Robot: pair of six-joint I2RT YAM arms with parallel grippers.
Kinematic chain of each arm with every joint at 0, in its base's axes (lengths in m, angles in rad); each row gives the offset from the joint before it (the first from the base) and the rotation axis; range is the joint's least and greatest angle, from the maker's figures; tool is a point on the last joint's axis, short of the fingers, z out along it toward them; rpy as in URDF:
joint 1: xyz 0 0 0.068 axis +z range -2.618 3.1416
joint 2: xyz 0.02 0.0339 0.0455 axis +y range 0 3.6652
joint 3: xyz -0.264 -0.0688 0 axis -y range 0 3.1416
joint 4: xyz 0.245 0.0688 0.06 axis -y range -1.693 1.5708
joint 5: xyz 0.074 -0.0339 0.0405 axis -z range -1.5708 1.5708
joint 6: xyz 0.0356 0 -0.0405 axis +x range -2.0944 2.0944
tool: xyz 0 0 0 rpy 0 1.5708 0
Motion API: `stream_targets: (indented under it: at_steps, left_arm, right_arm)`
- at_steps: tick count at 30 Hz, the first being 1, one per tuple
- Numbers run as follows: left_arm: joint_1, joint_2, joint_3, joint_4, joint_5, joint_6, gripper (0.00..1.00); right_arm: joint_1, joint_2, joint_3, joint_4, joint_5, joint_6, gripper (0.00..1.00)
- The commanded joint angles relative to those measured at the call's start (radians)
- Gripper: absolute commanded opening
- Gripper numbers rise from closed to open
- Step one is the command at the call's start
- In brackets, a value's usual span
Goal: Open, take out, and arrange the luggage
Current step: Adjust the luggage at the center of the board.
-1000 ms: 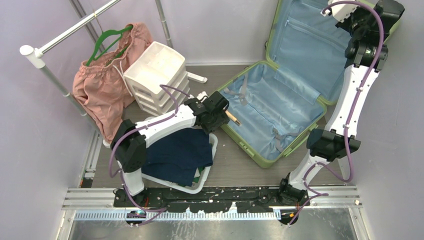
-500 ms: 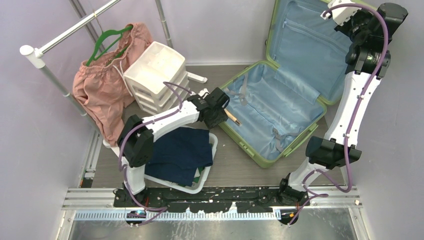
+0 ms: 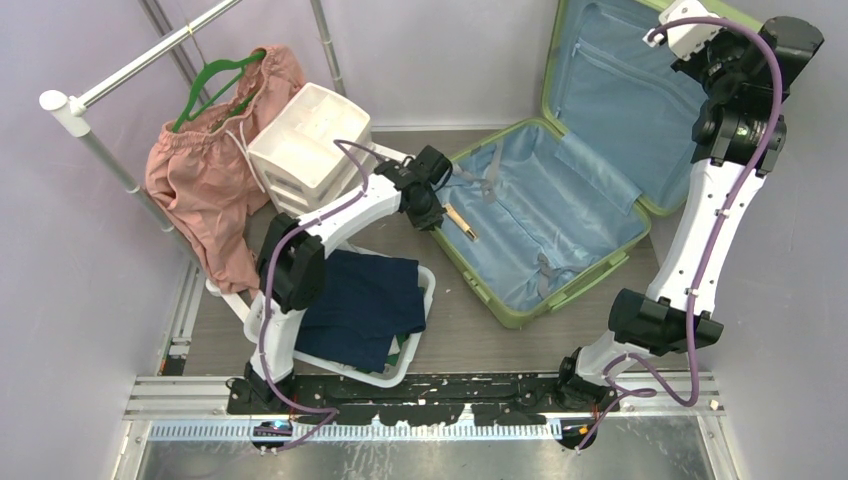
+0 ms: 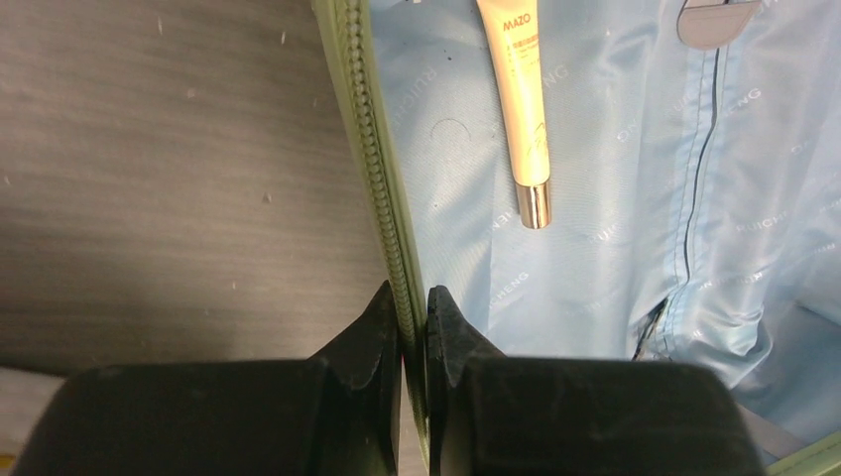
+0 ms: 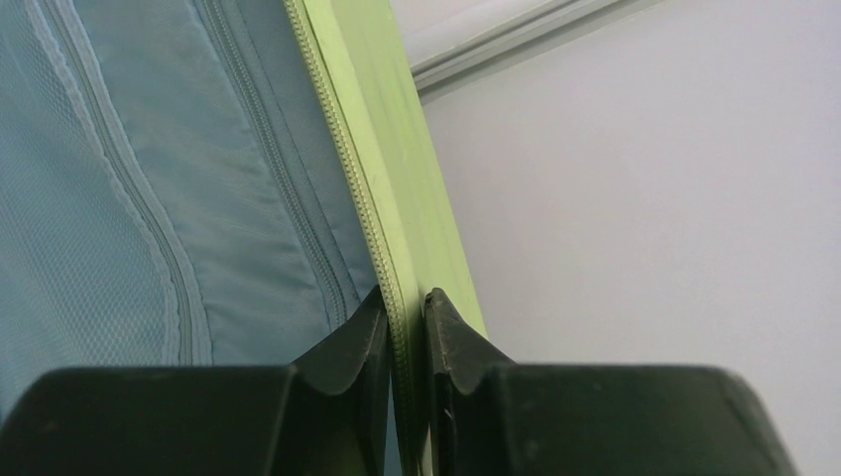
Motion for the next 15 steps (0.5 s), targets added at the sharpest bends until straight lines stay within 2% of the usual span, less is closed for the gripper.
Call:
stream_targets:
  at_steps: [1,7,15]
  left_arm:
    - [0.023,0.058,0.186,0.111,0.059,0.192,0.00]
    - [0.039,0.183,0.398,0.052,0.090,0.248,0.00]
    - [0.068,0.242,0.464,0.108,0.140,0.254,0.00]
  right_arm:
    - [0.001,-0.072,0.051,0.164,-0.018,0.110,0.08]
    - [0.000,-0.065,0.054,0.163,0.029,0.119,0.09]
    - [-0.002,-0.064,0.004,0.181,0.080,0.116,0.13]
